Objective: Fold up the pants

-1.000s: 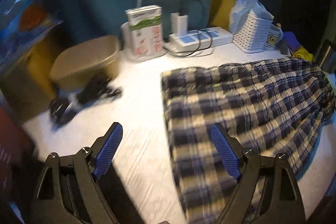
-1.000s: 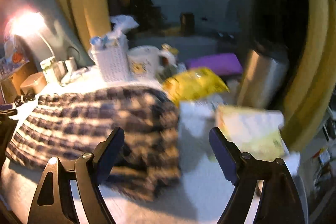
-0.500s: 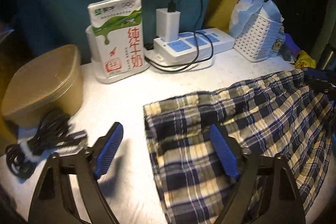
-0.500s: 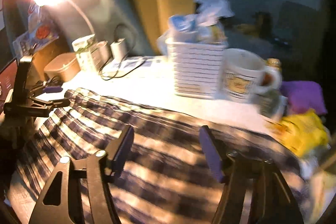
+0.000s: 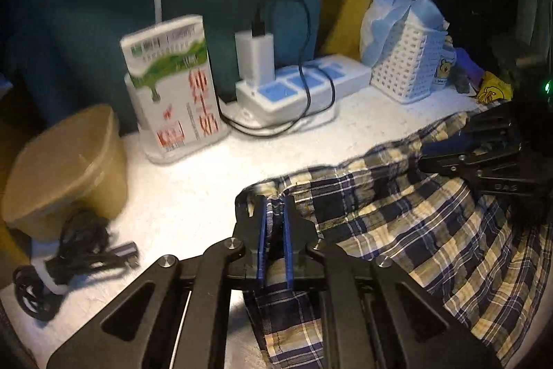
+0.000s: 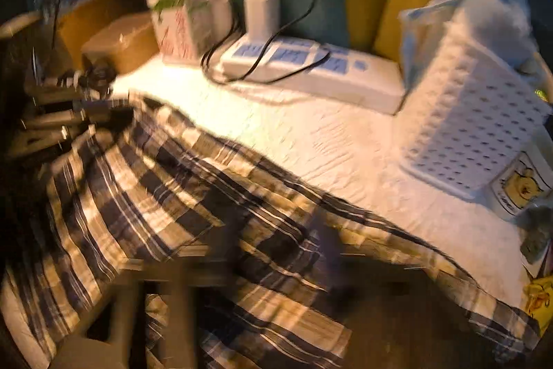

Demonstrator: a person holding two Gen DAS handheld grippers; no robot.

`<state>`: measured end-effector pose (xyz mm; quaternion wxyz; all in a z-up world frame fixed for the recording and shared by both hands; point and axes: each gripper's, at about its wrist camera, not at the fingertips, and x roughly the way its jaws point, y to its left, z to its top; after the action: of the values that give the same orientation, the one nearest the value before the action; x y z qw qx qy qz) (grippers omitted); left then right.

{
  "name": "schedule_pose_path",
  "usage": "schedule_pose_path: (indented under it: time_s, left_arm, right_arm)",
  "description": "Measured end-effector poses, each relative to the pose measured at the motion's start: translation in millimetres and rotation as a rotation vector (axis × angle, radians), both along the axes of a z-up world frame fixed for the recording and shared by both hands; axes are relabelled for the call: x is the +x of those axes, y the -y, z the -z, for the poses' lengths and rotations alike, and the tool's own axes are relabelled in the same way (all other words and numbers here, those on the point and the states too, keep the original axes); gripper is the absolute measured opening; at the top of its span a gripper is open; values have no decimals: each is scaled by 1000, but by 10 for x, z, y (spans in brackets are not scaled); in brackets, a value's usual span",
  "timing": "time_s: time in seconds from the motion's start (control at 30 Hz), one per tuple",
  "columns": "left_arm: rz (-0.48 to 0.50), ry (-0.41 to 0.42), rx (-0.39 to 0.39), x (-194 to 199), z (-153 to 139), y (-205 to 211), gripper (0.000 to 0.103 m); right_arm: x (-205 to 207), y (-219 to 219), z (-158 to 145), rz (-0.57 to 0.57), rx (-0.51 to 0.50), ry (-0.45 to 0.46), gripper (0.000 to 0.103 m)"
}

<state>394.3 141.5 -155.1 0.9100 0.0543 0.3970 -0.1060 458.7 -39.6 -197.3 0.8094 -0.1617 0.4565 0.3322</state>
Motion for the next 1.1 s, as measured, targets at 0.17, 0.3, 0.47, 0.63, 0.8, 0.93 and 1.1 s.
schedule_pose_path:
  time_s: [0.17,0.3,0.47,0.63,0.8,0.93,1.1]
  left_arm:
    - [-10,28,13,30,-59,6,7]
    - [-29,29,21,119,-63,-43,7]
    - [-60,8,31,260,30,-110,7]
    - [-92,-26,15,336,90,-159,13]
    - [-159,59,0,200,-258,-260,76]
    - [-145,95,-33,-66,-527,-173,80]
    - [-74,79,-62,-451,-565,203,81]
  right_arm:
    - [-35,-48,-89,-23,-9,43,0]
    - [36,-56,-187,-14,-5,72,0]
    - [221,-112,-183,1,-3,76,0]
    - [337,-183,-46,40,-20,52,0]
    - [235,33,-286,100,27,99,1]
    - [13,405,-528,136,34,153,49]
    - [-172,1051,-657,211,33,199,96]
